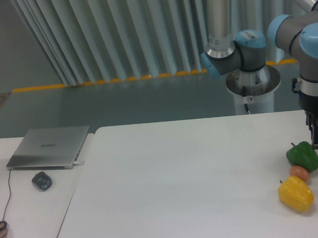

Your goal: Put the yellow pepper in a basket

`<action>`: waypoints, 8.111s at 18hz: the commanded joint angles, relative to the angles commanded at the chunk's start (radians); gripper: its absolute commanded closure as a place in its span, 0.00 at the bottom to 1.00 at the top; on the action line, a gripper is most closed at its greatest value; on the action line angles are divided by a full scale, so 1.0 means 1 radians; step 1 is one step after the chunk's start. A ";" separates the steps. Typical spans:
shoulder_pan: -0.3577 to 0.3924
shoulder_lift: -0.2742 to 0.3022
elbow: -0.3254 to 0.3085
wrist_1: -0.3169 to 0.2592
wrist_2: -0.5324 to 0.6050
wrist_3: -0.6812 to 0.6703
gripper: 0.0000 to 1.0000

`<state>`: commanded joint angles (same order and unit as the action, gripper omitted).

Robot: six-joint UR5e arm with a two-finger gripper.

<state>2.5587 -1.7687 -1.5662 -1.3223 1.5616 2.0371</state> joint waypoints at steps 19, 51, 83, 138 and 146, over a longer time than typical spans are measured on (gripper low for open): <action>-0.058 -0.046 -0.012 0.122 0.058 0.012 0.00; -0.196 -0.274 0.041 0.273 0.176 0.423 0.00; 0.044 -0.084 0.041 0.278 -0.007 0.328 0.53; 0.104 0.009 -0.035 0.089 0.008 -0.115 0.00; 0.011 0.002 -0.072 0.044 0.006 -0.103 0.00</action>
<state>2.5695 -1.7671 -1.6382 -1.2778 1.5677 1.9343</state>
